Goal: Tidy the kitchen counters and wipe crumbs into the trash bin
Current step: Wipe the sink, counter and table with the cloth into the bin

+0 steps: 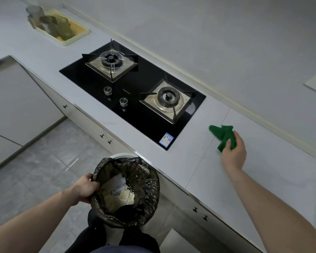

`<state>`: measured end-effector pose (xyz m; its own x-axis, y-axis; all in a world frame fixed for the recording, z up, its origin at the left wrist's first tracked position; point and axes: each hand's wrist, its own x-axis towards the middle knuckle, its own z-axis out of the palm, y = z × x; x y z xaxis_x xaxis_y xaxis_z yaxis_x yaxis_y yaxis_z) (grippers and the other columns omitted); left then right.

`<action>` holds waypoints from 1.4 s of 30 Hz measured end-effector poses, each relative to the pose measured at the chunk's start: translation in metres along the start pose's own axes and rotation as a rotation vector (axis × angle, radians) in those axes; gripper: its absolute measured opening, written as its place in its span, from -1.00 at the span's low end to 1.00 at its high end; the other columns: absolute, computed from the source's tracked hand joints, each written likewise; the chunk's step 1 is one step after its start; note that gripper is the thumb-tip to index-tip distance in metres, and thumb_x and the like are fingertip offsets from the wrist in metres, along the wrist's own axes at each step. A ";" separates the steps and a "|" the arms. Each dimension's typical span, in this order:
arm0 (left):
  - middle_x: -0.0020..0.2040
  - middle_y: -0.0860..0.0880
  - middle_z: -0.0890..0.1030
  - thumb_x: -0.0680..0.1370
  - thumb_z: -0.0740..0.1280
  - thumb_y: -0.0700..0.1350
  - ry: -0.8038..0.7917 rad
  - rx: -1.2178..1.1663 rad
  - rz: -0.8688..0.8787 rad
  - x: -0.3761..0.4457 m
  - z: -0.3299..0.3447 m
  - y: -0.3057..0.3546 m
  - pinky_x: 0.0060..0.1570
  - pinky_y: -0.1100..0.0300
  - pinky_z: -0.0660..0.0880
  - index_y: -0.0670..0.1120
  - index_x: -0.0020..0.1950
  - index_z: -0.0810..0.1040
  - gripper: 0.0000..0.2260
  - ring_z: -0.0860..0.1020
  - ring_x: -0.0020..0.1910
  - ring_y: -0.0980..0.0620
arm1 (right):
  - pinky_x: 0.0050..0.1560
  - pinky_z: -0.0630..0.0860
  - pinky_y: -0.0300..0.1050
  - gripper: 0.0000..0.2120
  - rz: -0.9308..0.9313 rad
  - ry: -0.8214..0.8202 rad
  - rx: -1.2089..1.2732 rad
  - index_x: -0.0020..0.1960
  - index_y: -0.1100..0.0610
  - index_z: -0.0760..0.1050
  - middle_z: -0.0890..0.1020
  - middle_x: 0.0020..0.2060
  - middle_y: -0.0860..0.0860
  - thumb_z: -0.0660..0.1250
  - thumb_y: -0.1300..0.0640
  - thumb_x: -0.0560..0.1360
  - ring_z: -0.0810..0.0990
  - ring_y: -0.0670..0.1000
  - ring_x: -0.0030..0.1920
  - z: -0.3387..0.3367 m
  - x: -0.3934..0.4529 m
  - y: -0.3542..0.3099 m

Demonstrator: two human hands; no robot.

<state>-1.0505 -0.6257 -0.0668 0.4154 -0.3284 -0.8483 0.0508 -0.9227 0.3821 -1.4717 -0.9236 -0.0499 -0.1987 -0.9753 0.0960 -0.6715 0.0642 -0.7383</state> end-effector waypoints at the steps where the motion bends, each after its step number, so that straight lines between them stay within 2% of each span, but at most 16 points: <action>1: 0.02 -0.33 0.65 0.52 0.29 -0.35 0.004 0.001 -0.003 0.001 0.000 0.000 -0.18 -0.32 0.63 -0.13 0.13 0.47 -0.77 0.69 -0.11 -0.34 | 0.44 0.39 -0.01 -0.59 0.025 0.011 -0.012 0.52 0.09 0.38 0.50 0.43 0.02 0.19 0.16 0.67 0.48 0.09 0.40 0.000 0.009 0.003; 4: -0.01 -0.33 0.66 0.51 0.30 -0.36 0.015 0.006 -0.017 0.009 -0.001 -0.002 -0.18 -0.31 0.63 -0.13 0.10 0.49 -0.78 0.69 -0.11 -0.33 | 0.49 0.34 0.01 -0.58 0.107 0.025 -0.032 0.54 0.10 0.35 0.46 0.46 0.04 0.15 0.15 0.69 0.44 0.10 0.44 0.005 0.034 0.008; 7: -0.05 -0.31 0.67 0.51 0.31 -0.35 0.008 -0.002 -0.033 0.020 -0.002 -0.006 -0.27 -0.22 0.65 -0.11 0.10 0.50 -0.77 0.70 -0.18 -0.28 | 0.51 0.31 0.02 -0.58 0.114 0.002 -0.076 0.54 0.12 0.34 0.44 0.48 0.06 0.14 0.16 0.70 0.42 0.11 0.45 0.016 0.053 0.009; 14: -0.11 -0.31 0.70 0.48 0.34 -0.36 0.014 -0.043 -0.076 0.052 -0.004 -0.023 -0.19 -0.36 0.61 -0.08 0.09 0.53 -0.74 0.70 -0.17 -0.33 | 0.49 0.31 0.08 -0.56 0.173 -0.270 -0.182 0.57 0.08 0.30 0.38 0.50 0.14 0.16 0.12 0.70 0.38 0.20 0.45 0.065 0.079 0.016; 18: -0.10 -0.27 0.71 0.46 0.37 -0.32 -0.003 -0.060 -0.070 0.057 -0.004 -0.028 -0.22 -0.30 0.63 -0.06 0.10 0.55 -0.73 0.71 -0.17 -0.31 | 0.56 0.19 0.17 -0.57 0.112 -0.275 -0.224 0.54 0.11 0.35 0.32 0.55 0.13 0.19 0.15 0.68 0.22 0.19 0.55 0.092 0.080 0.018; 23: -0.07 -0.28 0.70 0.49 0.35 -0.34 0.006 -0.048 -0.045 0.047 -0.001 -0.024 -0.24 -0.22 0.65 -0.07 0.10 0.54 -0.75 0.71 -0.16 -0.29 | 0.60 0.08 0.15 -0.60 -0.128 -0.406 -0.187 0.50 0.11 0.42 0.35 0.54 0.07 0.21 0.21 0.67 0.17 0.13 0.59 0.102 0.039 0.013; 28: -0.08 -0.26 0.70 0.53 0.32 -0.31 0.002 -0.011 -0.011 0.033 0.001 -0.016 -0.34 -0.07 0.65 -0.07 0.08 0.51 -0.81 0.71 -0.22 -0.23 | 0.61 0.08 0.14 -0.59 -0.246 -0.601 -0.163 0.48 0.07 0.45 0.36 0.54 0.00 0.25 0.25 0.65 0.14 0.10 0.61 0.103 -0.020 -0.008; 32: -0.14 -0.24 0.70 0.53 0.32 -0.31 0.024 -0.013 0.010 0.026 0.005 -0.016 -0.42 -0.03 0.63 -0.07 0.04 0.51 -0.83 0.70 -0.31 -0.19 | 0.60 0.04 0.06 -0.59 -0.233 -0.635 -0.149 0.48 0.02 0.45 0.38 0.53 -0.04 0.25 0.22 0.65 0.16 0.05 0.60 0.106 -0.072 -0.022; 38: -0.26 -0.20 0.70 0.52 0.28 -0.31 0.009 -0.026 0.029 0.023 0.005 -0.017 -0.48 -0.03 0.60 -0.07 0.06 0.50 -0.81 0.70 -0.34 -0.22 | 0.59 0.05 -0.05 -0.62 -0.080 -0.600 -0.084 0.48 0.00 0.44 0.38 0.53 -0.07 0.22 0.17 0.67 0.12 0.00 0.61 0.118 -0.137 -0.047; 42: -0.15 -0.27 0.69 0.53 0.27 -0.32 0.009 -0.010 0.048 0.019 0.006 -0.015 -0.47 -0.07 0.62 -0.10 0.06 0.48 -0.83 0.70 -0.31 -0.26 | 0.58 0.06 -0.08 -0.62 -0.114 -0.650 -0.140 0.47 -0.02 0.45 0.38 0.52 -0.06 0.22 0.16 0.67 0.16 0.00 0.60 0.115 -0.163 -0.053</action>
<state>-1.0488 -0.6191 -0.0908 0.4256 -0.3703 -0.8257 0.0397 -0.9039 0.4258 -1.3220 -0.7922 -0.1031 0.3195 -0.9038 -0.2848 -0.7574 -0.0629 -0.6499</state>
